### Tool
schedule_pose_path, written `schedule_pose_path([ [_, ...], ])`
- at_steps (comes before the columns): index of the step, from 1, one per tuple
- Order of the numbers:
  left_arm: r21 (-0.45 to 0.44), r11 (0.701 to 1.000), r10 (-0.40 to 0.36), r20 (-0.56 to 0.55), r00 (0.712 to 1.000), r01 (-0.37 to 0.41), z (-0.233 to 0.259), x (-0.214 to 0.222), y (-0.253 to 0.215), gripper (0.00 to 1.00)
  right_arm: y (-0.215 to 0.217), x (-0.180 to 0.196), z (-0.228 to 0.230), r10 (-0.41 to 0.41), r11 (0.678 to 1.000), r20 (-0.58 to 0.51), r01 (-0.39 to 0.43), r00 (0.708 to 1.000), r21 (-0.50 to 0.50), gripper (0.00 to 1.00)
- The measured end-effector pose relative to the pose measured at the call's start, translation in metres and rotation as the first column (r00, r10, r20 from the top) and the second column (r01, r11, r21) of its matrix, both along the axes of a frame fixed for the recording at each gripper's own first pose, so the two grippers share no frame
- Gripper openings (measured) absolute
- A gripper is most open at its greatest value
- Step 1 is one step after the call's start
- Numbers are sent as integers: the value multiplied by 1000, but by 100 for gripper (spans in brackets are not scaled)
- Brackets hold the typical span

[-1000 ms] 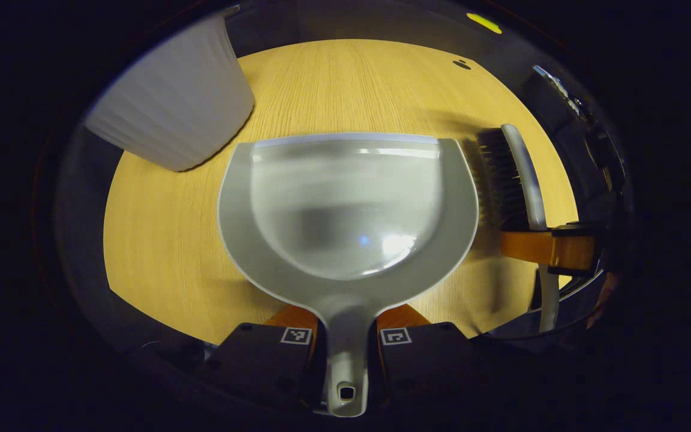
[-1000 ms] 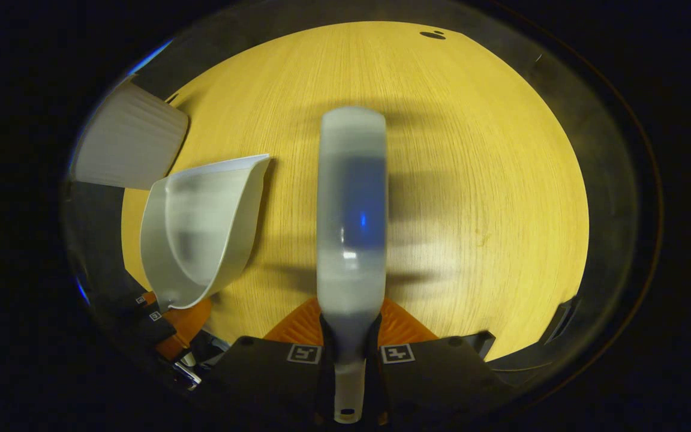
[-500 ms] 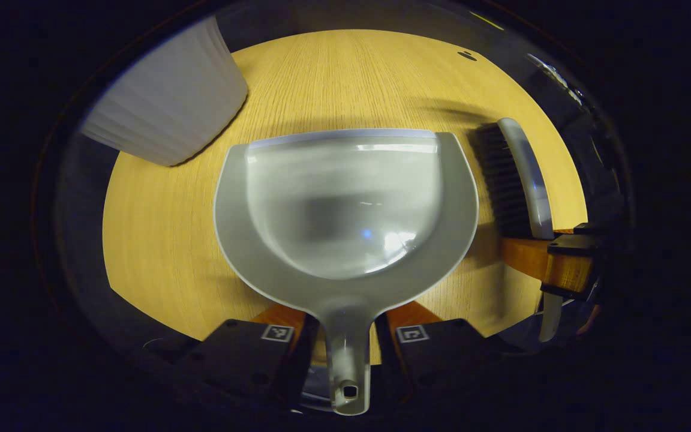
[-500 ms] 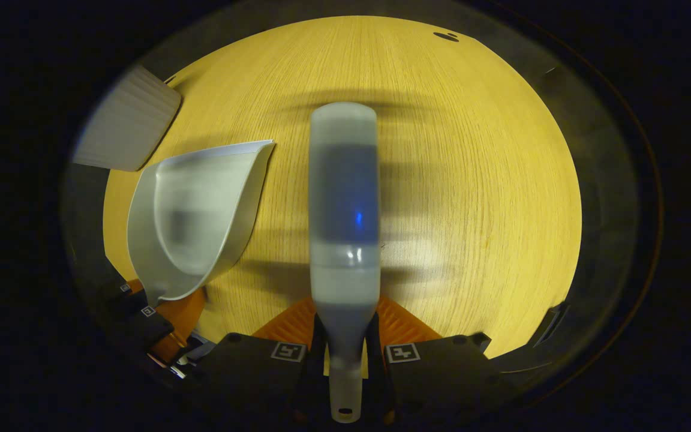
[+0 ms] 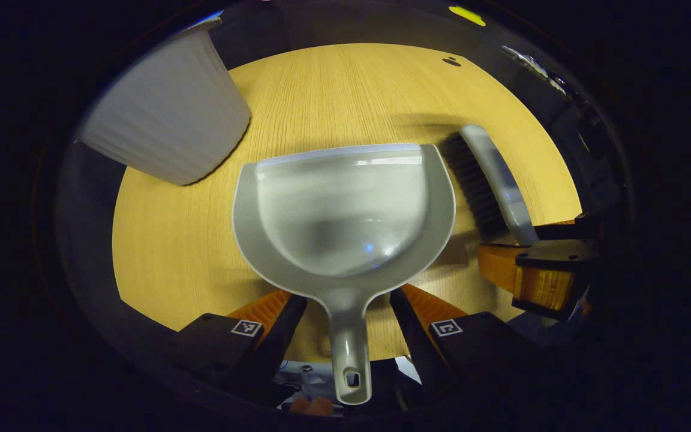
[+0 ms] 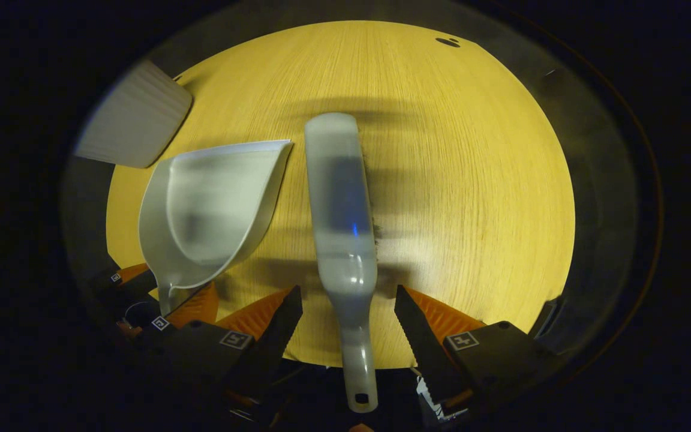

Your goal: Pick up the small broom and dustpan from the desktop, sweep the trash into the dustpan with the broom, and then empty the trash into the garbage bin.

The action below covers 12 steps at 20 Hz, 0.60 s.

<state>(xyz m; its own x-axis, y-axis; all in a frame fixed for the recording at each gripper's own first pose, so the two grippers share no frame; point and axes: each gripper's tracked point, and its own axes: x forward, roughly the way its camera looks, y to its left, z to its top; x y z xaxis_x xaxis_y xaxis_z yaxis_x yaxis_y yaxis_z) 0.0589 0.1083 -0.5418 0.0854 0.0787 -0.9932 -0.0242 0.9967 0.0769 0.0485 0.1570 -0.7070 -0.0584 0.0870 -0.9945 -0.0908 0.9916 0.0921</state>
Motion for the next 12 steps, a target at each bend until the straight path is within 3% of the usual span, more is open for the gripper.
schedule_pose_path([
  [8, 59, 995, -95, 174, 980, 86, 37, 3, -2, 85, -6, 12, 71, -36, 997, 161, 26, 986, 69, 99],
  [12, 45, 995, -99, 319, 943, 89, 67, 12, -10, 85, 11, 18, 115, -82, 984, 274, 34, 958, 177, 99],
])
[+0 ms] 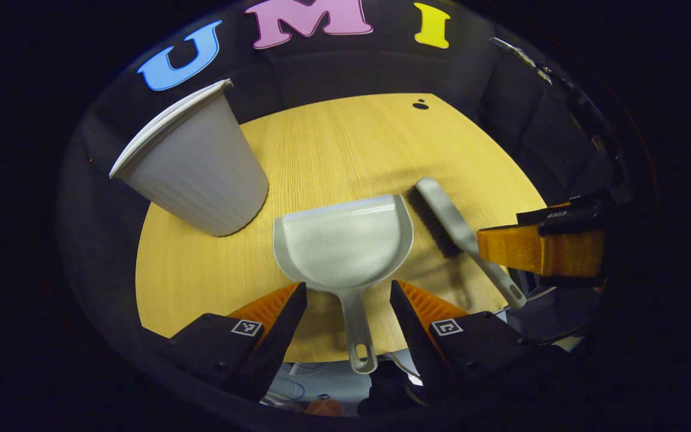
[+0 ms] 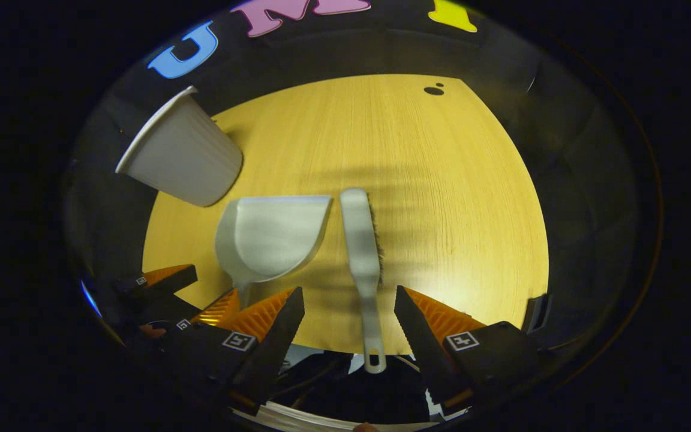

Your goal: Pick up the small broom and dustpan from the desktop, sweep the trash into the dustpan with the broom, and then empty the trash into the garbage bin.

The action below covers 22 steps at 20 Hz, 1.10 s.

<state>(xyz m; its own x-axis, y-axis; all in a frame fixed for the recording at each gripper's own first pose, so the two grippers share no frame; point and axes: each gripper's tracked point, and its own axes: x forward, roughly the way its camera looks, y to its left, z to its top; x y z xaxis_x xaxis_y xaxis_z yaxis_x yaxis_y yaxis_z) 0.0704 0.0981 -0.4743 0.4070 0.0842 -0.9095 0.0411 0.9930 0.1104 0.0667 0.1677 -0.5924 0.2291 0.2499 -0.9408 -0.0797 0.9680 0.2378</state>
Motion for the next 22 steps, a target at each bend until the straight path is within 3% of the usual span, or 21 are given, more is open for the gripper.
schedule_pose_path([
  [2, -8, 1000, -8, 103, 995, 9, 21, 6, -1, 84, 3, 9, 22, 13, 1000, 101, -14, 995, 7, 99],
  [6, -15, 1000, -13, 248, 969, 17, 62, 21, -3, 85, 9, 30, 84, 54, 999, 295, -53, 954, -10, 98],
  [9, -36, 999, 4, 376, 927, 10, 98, 36, -1, 84, 11, 58, 142, 58, 998, 455, -48, 888, -32, 98],
  [11, -10, 1000, 13, 474, 880, -9, 128, 48, 8, 85, 14, 70, 184, 65, 998, 560, -47, 826, -46, 98],
  [13, 20, 1000, 5, 584, 811, -20, 159, 52, 20, 84, 15, 76, 219, 76, 997, 654, -54, 753, -53, 97],
  [16, 77, 996, -27, 702, 712, -38, 158, 56, 24, 84, 24, 78, 283, 42, 999, 772, -46, 634, -16, 97],
  [20, 8, 1000, 11, 786, 619, -29, 157, 63, 20, 83, 23, 83, 362, -104, 993, 887, 4, 449, 114, 96],
  [21, -12, 1000, 22, 813, 582, -22, 161, 66, 20, 83, 17, 81, 377, -106, 994, 908, 19, 406, 108, 96],
  [22, -28, 1000, 31, 850, 526, -12, 168, 71, 19, 83, 8, 74, 394, -96, 995, 927, 32, 363, 91, 96],
])
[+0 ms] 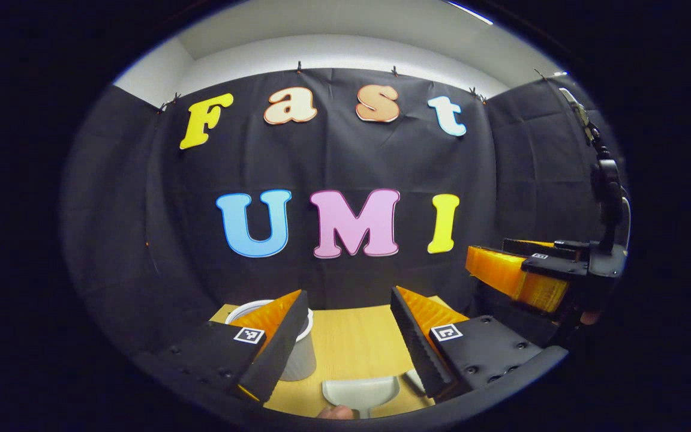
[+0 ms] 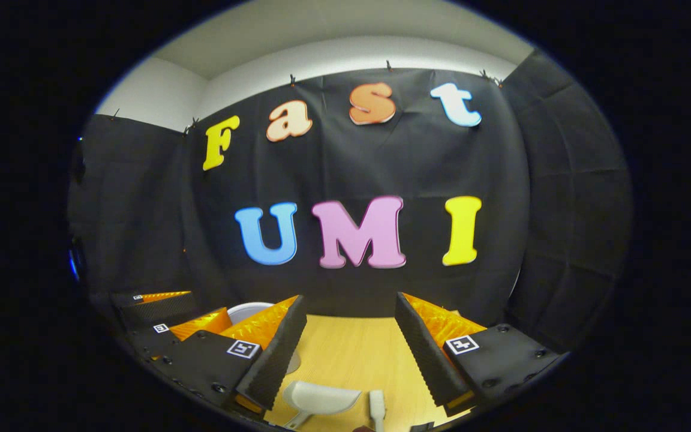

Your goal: Pick up the small broom and dustpan from the desktop, sweep the trash into the dustpan with the broom, and then empty the trash into the garbage bin.

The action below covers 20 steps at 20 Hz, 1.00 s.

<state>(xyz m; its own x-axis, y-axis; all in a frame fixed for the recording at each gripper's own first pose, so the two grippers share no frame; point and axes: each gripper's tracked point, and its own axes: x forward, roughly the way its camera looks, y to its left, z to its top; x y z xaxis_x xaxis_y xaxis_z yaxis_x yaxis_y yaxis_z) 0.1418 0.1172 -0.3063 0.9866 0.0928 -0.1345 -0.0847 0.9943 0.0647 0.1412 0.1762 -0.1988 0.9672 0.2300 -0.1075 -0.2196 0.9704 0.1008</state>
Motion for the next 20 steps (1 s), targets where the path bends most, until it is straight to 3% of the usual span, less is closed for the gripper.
schedule_pose_path([
  [4, 33, 999, 11, 155, 988, -16, 18, -2, -2, 83, -1, -4, 17, 21, 1000, 80, -20, 997, -16, 96],
  [7, 30, 1000, -5, 199, 980, -1, 37, -11, -16, 81, -1, -2, 16, 29, 1000, 83, -29, 996, -12, 96],
  [13, 2, 1000, -8, 166, 986, 8, 21, 0, -12, 82, -1, 5, 22, -26, 999, 126, 23, 992, 22, 96],
  [20, 6, 999, 36, 123, 992, -37, 10, 8, -6, 82, -12, 28, 13, -58, 998, 92, 55, 994, 34, 96],
])
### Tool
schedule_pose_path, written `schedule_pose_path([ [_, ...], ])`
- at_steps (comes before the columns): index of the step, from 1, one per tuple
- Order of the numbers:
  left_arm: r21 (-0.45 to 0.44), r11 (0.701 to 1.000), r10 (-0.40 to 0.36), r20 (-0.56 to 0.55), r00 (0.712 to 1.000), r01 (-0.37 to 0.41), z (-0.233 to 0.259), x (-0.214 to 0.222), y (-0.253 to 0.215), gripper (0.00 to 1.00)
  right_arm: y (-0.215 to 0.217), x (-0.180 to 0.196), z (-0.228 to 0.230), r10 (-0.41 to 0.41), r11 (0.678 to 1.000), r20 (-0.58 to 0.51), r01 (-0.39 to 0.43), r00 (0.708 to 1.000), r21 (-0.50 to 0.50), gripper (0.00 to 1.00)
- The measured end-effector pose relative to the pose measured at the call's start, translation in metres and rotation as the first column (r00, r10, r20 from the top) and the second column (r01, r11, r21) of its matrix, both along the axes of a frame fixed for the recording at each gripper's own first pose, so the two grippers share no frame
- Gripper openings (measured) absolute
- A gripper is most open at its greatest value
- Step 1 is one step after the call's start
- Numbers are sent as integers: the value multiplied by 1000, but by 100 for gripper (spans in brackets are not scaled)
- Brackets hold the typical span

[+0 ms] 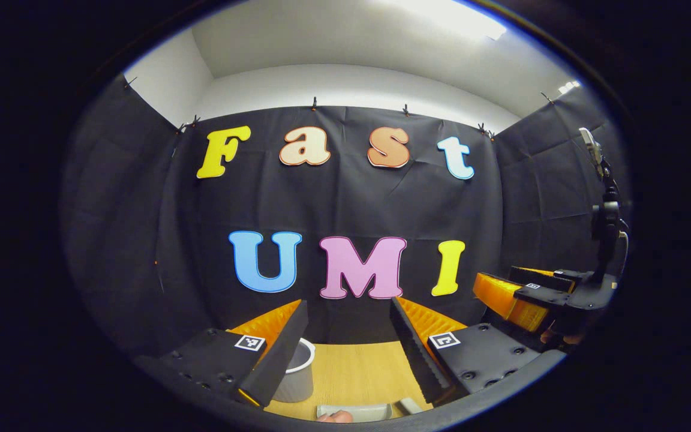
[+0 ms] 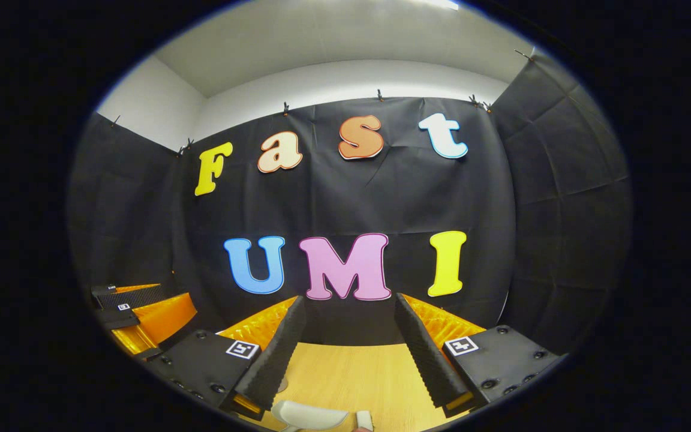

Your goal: Pick up the small broom and dustpan from the desktop, sweep the trash into the dustpan with the broom, and then empty the trash into the garbage bin.

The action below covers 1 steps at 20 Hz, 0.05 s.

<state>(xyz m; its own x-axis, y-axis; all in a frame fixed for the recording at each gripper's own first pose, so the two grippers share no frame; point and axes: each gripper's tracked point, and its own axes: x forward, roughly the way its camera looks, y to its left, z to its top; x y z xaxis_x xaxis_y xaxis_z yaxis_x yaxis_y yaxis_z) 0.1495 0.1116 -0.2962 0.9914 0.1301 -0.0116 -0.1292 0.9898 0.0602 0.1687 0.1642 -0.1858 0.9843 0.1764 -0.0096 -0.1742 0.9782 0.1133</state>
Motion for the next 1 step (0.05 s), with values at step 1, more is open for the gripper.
schedule_pose_path([
  [1, 1, 1000, 13, -7, 1000, -13, -3, 0, 2, 81, -2, 0, -2, -2, 1000, -5, 2, 1000, -3, 96],
])
